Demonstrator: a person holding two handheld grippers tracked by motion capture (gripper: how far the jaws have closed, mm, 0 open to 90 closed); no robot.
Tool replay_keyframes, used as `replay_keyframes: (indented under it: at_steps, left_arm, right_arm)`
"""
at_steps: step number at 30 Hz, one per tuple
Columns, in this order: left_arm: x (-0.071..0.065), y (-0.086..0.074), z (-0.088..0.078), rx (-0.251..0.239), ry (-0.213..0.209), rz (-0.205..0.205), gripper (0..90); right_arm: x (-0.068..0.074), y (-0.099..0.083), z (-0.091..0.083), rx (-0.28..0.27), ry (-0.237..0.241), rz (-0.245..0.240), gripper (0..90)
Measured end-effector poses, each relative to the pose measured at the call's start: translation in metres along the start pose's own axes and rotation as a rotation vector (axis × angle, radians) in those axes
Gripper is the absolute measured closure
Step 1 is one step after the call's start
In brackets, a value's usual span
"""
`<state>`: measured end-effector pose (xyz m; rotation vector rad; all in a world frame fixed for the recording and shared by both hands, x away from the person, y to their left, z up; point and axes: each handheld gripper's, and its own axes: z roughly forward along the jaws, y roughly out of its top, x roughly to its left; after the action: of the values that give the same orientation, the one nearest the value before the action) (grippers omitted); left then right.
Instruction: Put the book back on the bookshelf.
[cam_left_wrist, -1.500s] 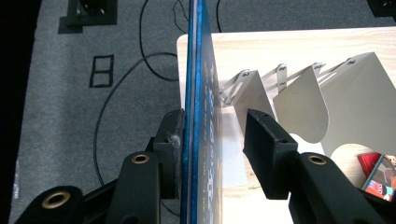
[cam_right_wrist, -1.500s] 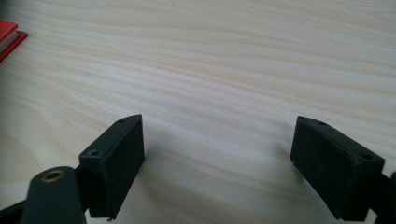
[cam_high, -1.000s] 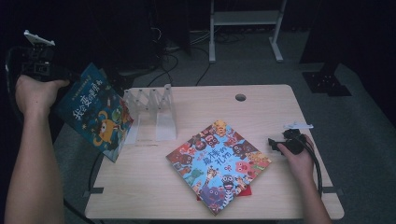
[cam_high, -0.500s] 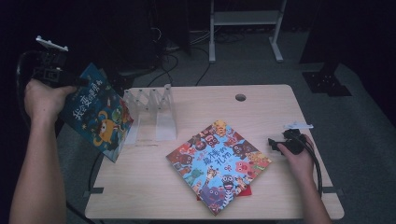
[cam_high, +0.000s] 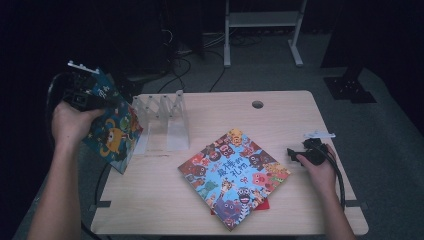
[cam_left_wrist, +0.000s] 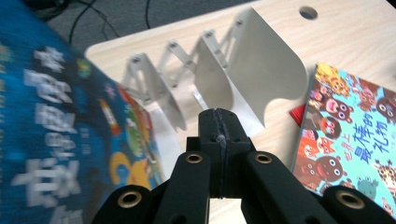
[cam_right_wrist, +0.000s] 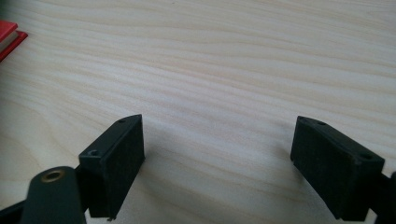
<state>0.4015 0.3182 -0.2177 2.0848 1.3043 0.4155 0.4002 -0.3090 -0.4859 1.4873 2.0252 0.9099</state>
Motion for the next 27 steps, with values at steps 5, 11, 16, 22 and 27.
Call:
replay_keyframes:
  at_steps: [5, 11, 16, 22, 27]
  left_arm:
    - [-0.012, -0.011, 0.017, 0.000, -0.037, 0.022, 89.4]
    - [-0.028, -0.021, 0.037, 0.006, -0.069, 0.046, 89.4]
    - [-0.040, -0.030, 0.053, 0.004, -0.100, 0.062, 86.6]
    - [-0.053, -0.044, 0.078, -0.008, -0.138, 0.090, 74.9]
    - [-0.058, -0.061, 0.099, 0.000, -0.173, 0.123, 66.1]
  right_arm:
    - [0.000, 0.000, 0.000, -0.001, 0.000, -0.001, 16.3]
    - [0.000, 0.000, 0.000, 0.000, -0.001, -0.003, 16.3]
    - [0.000, 0.000, 0.000, 0.000, 0.000, -0.002, 16.3]
    - [0.000, 0.000, 0.000, 0.000, 0.000, -0.003, 16.4]
    - [0.000, 0.000, 0.000, 0.000, 0.001, -0.004, 16.4]
